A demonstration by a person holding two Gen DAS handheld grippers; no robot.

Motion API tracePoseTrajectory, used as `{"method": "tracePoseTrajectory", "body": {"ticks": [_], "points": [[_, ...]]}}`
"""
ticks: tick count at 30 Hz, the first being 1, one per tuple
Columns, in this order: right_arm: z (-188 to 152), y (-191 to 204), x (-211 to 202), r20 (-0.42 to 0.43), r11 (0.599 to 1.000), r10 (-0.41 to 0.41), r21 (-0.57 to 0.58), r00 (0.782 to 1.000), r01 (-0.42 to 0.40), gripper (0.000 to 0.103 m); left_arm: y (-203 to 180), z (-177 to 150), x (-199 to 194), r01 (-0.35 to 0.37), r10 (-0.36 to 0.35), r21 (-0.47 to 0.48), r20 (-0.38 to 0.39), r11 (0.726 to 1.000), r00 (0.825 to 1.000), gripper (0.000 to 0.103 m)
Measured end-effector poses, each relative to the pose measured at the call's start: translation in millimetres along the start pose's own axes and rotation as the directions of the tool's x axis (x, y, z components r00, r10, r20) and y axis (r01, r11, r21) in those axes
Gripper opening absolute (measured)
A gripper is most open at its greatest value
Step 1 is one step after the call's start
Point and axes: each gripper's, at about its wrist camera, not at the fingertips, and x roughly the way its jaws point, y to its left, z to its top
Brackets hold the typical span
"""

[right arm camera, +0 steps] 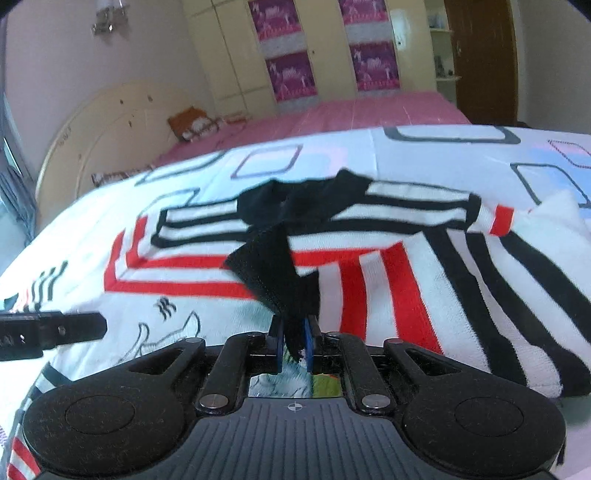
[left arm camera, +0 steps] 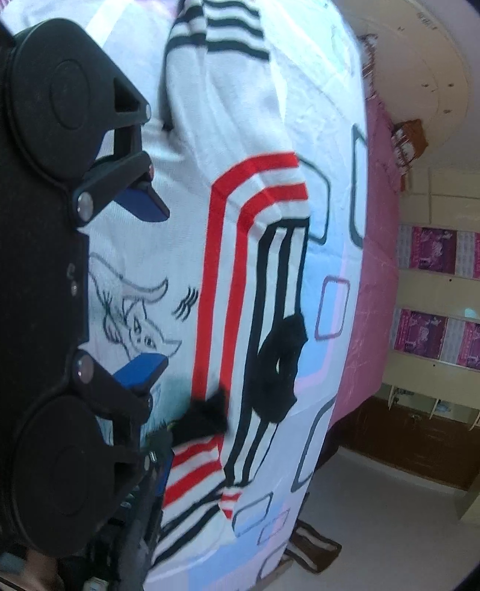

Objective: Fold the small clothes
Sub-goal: 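Carry the held sleeve across the sweater front with the right gripper, then release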

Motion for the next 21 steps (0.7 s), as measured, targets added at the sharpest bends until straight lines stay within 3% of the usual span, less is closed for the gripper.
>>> {"method": "tracePoseTrajectory", "body": {"ticks": [1, 2, 7, 10, 14, 17, 18, 20, 21], "points": [[-0.6, 2.3, -3.0, 0.004, 1.000, 0.011, 0.002, 1.000, -0.011, 0.049, -2.0, 1.1, 3.4, 0.026, -0.026, -0.012, -0.015, 1.000, 1.000, 0.080], [-1.4, 2.7, -8.1, 0.017, 1.000, 0.007, -0.001, 1.000, -0.007, 0.051, -4.3, 1.0, 6.6, 0.049, -0.050, -0.021, -0.026, 0.999, 0.998, 0.080], [-6.4, 1.1, -38.6, 0.076, 0.996, -0.083, -0.039, 0.994, 0.086, 0.051, -22.8, 1.5, 30.8, 0.151, -0.154, -0.045, -0.088, 0.988, 0.984, 0.079], [-14.6, -15.2, -60.1, 0.086, 0.984, -0.168, -0.043, 0.982, 0.172, 0.051, -39.8, 1.6, 46.9, 0.187, -0.188, -0.021, -0.103, 0.982, 0.977, 0.071], [-30.1, -43.9, -82.7, 0.079, 0.962, -0.273, -0.006, 0.959, 0.274, 0.051, -62.3, 2.7, 66.1, 0.246, -0.241, 0.034, -0.113, 0.969, 0.964, 0.043], [-37.4, -64.9, -89.3, 0.061, 0.946, -0.323, 0.052, 0.944, 0.320, 0.051, -70.4, 1.2, 77.1, 0.237, -0.230, 0.052, -0.111, 0.970, 0.967, 0.032], [-38.7, -71.4, -90.5, 0.056, 0.941, -0.336, 0.071, 0.940, 0.332, 0.051, -69.8, 0.8, 77.5, 0.240, -0.234, 0.052, -0.098, 0.969, 0.967, 0.020], [-40.2, -80.8, -91.0, 0.049, 0.932, -0.355, 0.095, 0.934, 0.349, 0.051, -68.1, 1.3, 78.8, 0.249, -0.245, 0.051, -0.080, 0.967, 0.966, 0.010], [-40.9, -84.3, -91.0, 0.046, 0.930, -0.358, 0.104, 0.933, 0.352, 0.051, -66.9, 2.4, 78.1, 0.257, -0.253, 0.044, -0.077, 0.965, 0.964, 0.009]]}}
